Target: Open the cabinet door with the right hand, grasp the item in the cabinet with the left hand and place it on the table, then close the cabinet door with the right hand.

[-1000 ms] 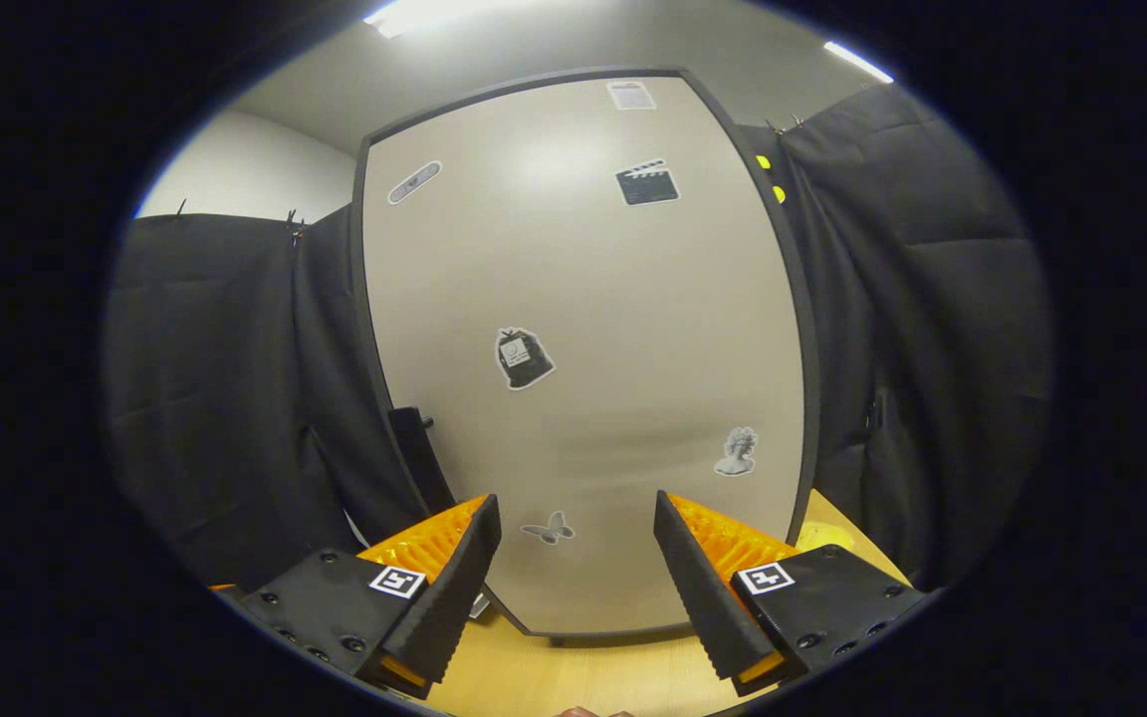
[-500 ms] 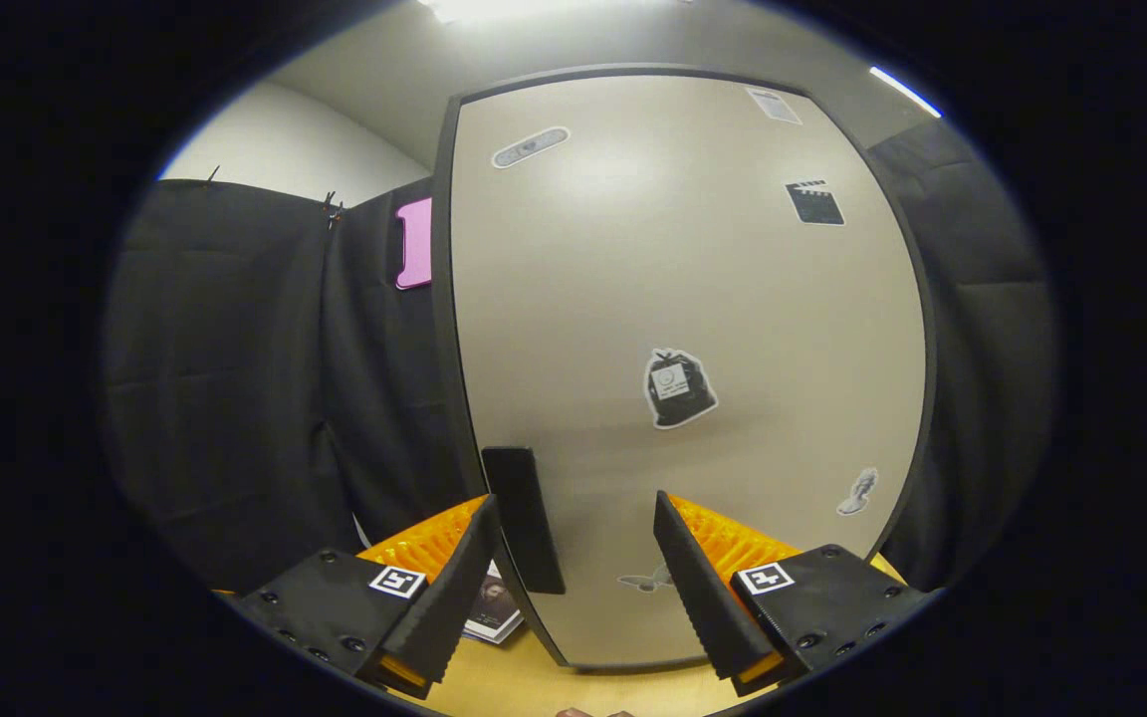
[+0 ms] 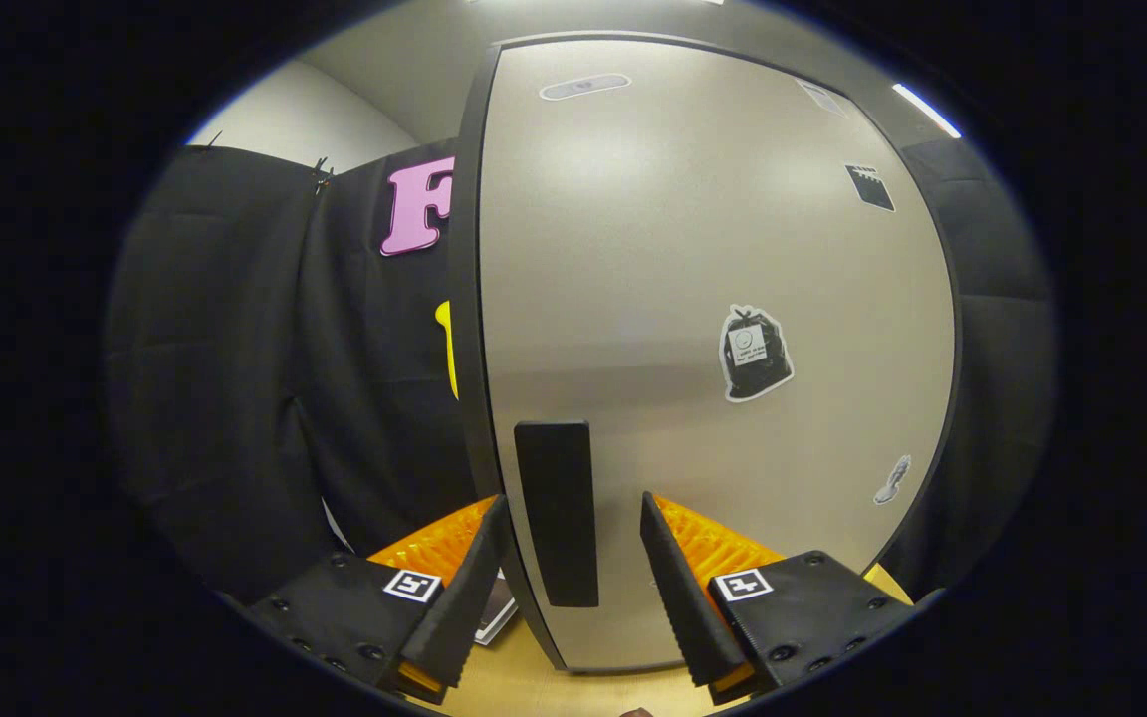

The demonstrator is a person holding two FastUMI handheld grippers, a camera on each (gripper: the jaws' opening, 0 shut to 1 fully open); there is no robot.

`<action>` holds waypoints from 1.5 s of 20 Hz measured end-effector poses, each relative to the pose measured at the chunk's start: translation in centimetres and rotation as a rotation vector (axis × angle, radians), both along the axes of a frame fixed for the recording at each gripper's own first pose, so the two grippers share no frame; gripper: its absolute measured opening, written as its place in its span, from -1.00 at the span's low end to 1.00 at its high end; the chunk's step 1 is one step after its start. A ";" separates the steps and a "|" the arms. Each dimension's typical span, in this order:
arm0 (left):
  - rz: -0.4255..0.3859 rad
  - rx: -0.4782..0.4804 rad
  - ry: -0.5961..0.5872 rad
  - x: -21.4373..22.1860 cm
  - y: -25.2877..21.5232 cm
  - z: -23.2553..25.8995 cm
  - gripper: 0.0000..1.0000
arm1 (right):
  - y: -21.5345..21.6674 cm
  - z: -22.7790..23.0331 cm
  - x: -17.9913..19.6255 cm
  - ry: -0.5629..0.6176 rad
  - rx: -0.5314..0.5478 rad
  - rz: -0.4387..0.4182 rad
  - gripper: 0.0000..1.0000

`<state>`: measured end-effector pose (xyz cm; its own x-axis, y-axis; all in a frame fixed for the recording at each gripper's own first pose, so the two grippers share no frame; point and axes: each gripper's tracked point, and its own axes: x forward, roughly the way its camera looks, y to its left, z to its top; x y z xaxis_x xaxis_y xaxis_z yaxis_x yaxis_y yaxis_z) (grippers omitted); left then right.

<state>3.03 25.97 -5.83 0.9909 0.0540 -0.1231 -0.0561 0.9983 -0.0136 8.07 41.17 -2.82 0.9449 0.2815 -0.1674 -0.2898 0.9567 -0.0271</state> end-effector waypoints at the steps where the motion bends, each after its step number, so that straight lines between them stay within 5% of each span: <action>1: -0.001 0.004 0.003 0.1 0.5 0.0 0.83 | 0.2 -0.3 0.2 0.004 -0.006 -0.004 0.60; 6: -0.006 0.003 0.019 0.3 1.7 -1.2 0.83 | 0.4 -1.2 0.8 0.017 -0.035 -0.053 -0.24; 12: -0.027 0.044 0.043 0.6 1.9 -2.5 0.83 | 0.4 -1.3 0.8 0.011 -0.060 -0.059 -0.40; 17: -0.056 -0.009 0.045 0.8 1.0 -2.3 0.83 | 0.6 -1.5 0.7 0.027 -0.077 0.047 -0.72; 21: -0.054 0.007 0.031 1.2 -3.0 -1.5 0.84 | 0.5 -1.5 0.1 0.005 -0.120 0.111 -0.80; 30: -0.031 0.045 0.016 -4.9 -13.0 -1.3 0.84 | -0.1 -0.8 -3.4 0.008 -0.084 0.302 -0.79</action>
